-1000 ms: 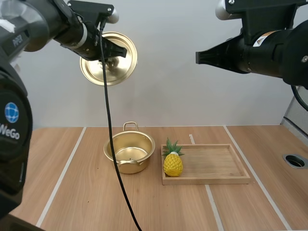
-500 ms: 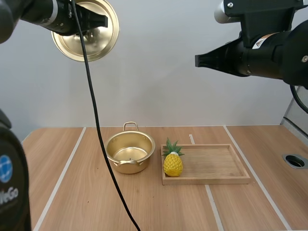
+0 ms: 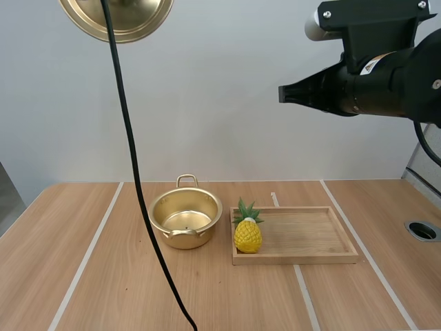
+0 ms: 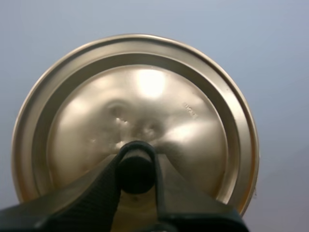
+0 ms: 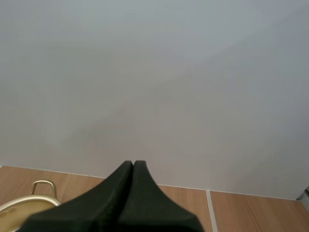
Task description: Open the pot, put the pineapple inside, and close it
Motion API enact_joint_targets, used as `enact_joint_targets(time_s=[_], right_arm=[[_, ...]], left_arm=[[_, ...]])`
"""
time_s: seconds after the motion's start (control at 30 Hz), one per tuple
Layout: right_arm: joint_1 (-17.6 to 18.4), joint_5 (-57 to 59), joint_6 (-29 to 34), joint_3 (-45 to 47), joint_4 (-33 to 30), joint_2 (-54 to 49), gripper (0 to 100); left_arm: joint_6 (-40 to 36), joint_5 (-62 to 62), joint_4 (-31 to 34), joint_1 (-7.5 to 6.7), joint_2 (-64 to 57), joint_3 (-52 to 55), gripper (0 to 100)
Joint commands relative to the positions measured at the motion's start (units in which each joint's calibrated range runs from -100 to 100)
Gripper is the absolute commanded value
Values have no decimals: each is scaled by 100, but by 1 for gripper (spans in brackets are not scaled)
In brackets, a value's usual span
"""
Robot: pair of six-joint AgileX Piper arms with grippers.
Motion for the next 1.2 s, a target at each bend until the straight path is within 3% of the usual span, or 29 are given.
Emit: enact_joint_targets(time_s=[0.0,0.5,0.9,1.17], right_arm=[[-6,22,-32,-55,15,-16,0],[-6,27,-56,-55,439,161,0],[-6,27,-1012,-55,977,1317,0],[-6,-128,-2026,-55,1940,1692,0]], left_arm=[[-49,-355,-161,7,-157,-59,0],[-49,-218,-149,7,-262,-59,0],[-49,514,-97,7,-262,-59,0],[-49,514,-97,7,-262,-59,0]])
